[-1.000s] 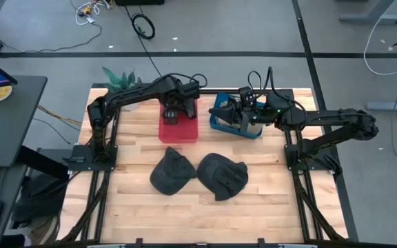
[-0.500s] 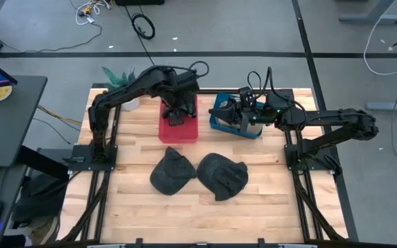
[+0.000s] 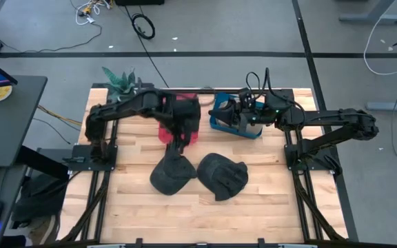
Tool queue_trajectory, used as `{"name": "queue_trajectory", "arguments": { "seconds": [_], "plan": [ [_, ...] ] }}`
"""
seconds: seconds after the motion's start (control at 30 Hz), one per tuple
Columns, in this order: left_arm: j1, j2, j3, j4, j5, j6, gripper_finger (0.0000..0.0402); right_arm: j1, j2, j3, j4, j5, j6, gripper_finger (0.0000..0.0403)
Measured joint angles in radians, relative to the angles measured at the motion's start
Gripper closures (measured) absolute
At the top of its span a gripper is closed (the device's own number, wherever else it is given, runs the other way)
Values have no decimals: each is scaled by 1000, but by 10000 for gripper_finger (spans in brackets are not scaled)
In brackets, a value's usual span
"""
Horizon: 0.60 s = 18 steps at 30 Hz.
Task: Pick & Place hat
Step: Put the left black cap into the blue bin
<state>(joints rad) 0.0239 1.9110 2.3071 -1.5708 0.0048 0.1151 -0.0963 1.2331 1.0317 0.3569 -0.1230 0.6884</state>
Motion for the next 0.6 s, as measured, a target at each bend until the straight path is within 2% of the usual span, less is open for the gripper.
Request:
{"name": "queue_trajectory", "arguments": {
  "seconds": [0.17, 0.43, 0.6],
  "plan": [
    [-64, -1, -11, -1, -38, -36, 111, 0, 0, 0, -36, -23, -10, 398],
    [-126, -1, -11, -1, -38, -201, 111, 0, 0, 0, -99, -60, -36, 397],
    [-175, -1, -11, -1, -38, -234, 111, 0, 0, 0, -151, -126, -54, 397]
  ]
}}
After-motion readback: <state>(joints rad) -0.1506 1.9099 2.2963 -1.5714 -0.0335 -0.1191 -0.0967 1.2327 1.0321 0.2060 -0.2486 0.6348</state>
